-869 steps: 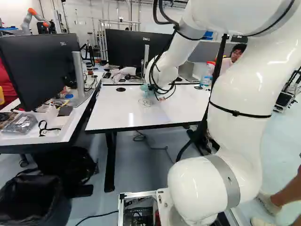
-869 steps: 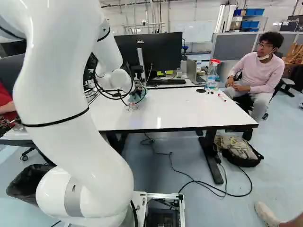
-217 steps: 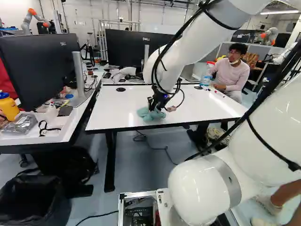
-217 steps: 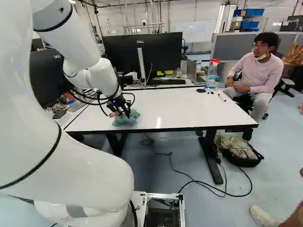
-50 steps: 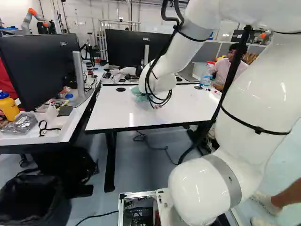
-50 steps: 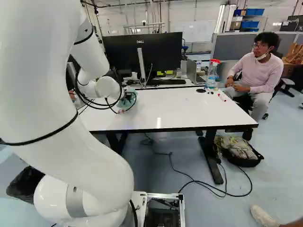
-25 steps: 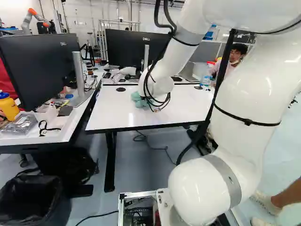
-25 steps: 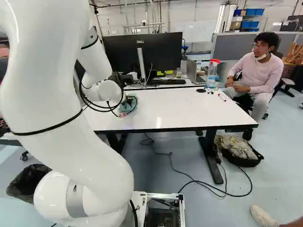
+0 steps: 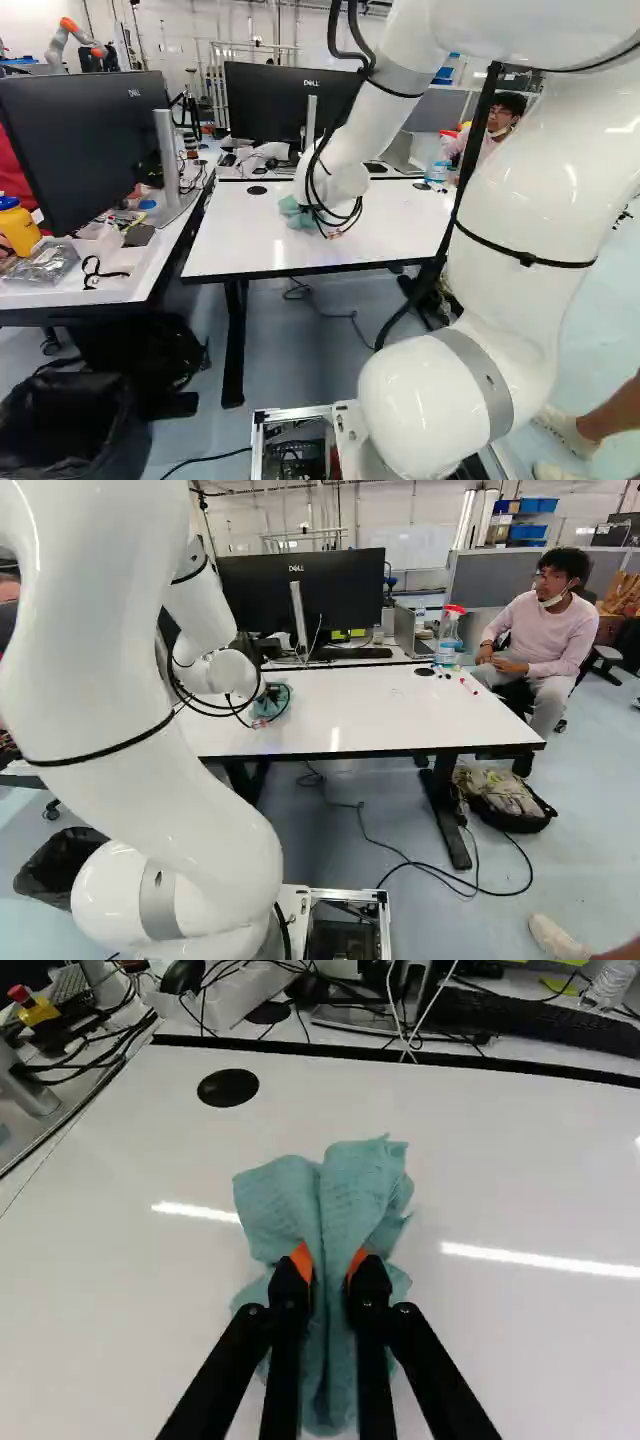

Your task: Clean the table with the green towel

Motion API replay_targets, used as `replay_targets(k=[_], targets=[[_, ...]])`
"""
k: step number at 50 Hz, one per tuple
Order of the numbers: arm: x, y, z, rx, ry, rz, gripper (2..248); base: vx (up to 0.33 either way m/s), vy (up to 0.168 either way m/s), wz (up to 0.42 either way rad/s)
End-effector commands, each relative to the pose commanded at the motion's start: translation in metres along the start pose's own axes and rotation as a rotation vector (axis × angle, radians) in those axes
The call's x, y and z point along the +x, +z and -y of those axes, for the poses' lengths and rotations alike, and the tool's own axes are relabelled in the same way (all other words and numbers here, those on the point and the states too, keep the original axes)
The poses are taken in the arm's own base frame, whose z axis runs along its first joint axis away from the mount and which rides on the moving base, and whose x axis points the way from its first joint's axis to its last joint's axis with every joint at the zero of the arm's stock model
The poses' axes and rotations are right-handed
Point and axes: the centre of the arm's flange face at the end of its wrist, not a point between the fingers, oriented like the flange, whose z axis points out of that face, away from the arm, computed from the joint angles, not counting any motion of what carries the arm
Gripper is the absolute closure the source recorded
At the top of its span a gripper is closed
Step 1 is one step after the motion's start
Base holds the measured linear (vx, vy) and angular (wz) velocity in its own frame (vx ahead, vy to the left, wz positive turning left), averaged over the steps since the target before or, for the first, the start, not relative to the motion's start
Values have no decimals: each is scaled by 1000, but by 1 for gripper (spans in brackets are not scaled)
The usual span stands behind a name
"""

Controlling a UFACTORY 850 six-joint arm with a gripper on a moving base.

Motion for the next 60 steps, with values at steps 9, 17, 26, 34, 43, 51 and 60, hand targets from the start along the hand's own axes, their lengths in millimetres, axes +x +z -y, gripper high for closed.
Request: replay_targets(k=[9,17,26,34,43,51,60], targets=[[-2,0,0,0,0,25,195,0,0,0],[-4,0,0,0,0,49,195,0,0,0],[-7,0,0,0,0,76,195,0,0,0],[-7,0,0,0,0,83,195,0,0,0],[-7,0,0,0,0,83,195,0,0,0],[-7,0,0,0,0,83,195,0,0,0],[-7,0,0,0,0,83,195,0,0,0]])
